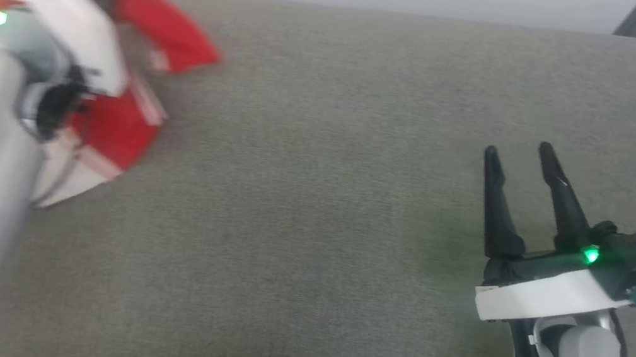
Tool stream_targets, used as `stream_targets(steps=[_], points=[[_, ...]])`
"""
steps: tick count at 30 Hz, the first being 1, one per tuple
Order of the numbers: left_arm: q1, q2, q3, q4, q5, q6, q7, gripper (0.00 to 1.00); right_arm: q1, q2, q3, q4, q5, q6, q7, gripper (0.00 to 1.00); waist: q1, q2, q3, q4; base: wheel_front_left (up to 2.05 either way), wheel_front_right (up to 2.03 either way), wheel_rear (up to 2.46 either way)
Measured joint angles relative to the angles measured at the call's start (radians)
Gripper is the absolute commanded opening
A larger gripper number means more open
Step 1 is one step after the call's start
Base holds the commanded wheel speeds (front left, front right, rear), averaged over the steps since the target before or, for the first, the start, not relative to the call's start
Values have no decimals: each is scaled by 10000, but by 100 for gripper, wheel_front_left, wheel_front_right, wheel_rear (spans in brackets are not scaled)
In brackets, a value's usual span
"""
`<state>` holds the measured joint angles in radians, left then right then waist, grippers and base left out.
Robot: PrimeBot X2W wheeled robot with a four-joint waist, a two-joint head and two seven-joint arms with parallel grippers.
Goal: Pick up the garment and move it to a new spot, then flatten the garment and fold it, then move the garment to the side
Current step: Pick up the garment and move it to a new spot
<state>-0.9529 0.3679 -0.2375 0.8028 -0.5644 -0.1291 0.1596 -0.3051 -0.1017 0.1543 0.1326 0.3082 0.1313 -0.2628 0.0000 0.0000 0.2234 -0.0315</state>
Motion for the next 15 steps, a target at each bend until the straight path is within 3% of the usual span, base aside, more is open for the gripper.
stream_targets(steps=[9,15], points=[[1110,-441,-1590,-5555,-2307,0,2351,0,237,293,-692,-290,182,0,0,100,-1,0,184,-911,0,0,0],[812,-1693,-2495,-6882,-2961,2,3158,0,366,407,-1321,-470,320,-4,-2,100,0,0,472,-1736,0,0,0]])
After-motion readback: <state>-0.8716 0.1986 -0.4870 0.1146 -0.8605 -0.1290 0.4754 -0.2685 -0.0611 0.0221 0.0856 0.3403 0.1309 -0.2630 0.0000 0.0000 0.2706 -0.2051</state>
